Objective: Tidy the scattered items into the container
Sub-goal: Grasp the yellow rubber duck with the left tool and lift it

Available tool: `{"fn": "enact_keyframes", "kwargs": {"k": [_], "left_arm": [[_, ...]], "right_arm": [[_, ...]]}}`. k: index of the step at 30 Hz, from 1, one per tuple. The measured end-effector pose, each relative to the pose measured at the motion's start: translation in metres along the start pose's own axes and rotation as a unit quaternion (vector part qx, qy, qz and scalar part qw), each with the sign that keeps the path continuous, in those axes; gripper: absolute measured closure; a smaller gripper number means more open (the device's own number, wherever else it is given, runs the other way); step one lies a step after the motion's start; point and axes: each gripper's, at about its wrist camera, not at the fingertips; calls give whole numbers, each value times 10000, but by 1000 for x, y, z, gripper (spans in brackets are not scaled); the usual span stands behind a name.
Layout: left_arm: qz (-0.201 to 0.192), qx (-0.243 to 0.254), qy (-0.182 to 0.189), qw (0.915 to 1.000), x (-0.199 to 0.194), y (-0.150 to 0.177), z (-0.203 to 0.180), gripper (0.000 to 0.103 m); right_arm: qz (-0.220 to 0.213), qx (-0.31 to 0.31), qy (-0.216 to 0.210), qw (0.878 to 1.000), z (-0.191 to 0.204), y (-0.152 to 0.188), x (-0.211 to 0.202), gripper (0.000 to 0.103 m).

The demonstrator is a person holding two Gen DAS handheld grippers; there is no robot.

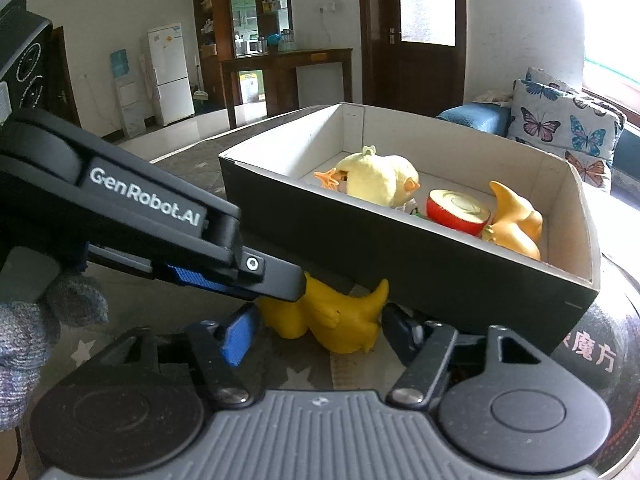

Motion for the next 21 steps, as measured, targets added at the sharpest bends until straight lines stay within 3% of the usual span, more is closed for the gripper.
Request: {"fn": "enact_keyframes", "kwargs": {"k": [11, 21], "left_arm": [[-33, 8, 48, 10000, -5, 1, 0, 71], [-283, 89, 193, 9994, -28, -7, -13, 71]], "right_arm": [[-39, -40, 22, 10000, 2, 1, -4, 35], [-370, -190, 109, 9991, 12, -12, -27, 35]]}}
Point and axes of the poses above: each gripper's, at about its wrist camera, not at the fingertips, and x roughly the way its jaws point, z to its left, y to its underside, and after that the axes turned 7 degrees about -z, right-handed
